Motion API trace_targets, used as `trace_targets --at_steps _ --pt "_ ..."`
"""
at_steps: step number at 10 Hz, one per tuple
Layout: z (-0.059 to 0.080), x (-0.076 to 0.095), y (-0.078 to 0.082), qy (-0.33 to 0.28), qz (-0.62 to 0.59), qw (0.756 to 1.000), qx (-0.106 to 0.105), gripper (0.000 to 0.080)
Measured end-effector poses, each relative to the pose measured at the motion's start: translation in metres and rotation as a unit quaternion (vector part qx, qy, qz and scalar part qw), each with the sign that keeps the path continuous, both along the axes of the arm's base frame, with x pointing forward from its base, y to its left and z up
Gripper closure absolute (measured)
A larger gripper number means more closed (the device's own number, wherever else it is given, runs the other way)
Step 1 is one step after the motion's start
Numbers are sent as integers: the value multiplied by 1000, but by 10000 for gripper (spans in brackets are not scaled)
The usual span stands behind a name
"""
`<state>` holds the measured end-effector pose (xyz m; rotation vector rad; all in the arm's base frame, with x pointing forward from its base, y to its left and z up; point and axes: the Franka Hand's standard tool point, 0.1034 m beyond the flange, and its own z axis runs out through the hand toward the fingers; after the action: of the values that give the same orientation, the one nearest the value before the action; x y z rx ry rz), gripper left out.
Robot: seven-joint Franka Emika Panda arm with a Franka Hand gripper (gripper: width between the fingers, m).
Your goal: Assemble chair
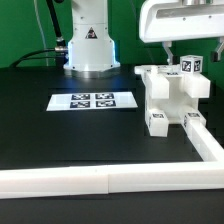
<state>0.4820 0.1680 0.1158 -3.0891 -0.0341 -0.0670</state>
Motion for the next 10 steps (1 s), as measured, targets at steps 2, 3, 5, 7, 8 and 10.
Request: trace_targets --at_steps 2,3,5,7,8,10 --pt "0 0 0 -3 55 998 -3 150" --pt "0 0 0 -4 76 997 -4 150" --pt "0 0 -1 -8 143 990 -10 150" --pt "0 0 -1 -8 144 990 -10 256" --pt "0 0 -2 -8 144 990 -10 256" --pt "0 1 -2 -8 144 990 -10 431"
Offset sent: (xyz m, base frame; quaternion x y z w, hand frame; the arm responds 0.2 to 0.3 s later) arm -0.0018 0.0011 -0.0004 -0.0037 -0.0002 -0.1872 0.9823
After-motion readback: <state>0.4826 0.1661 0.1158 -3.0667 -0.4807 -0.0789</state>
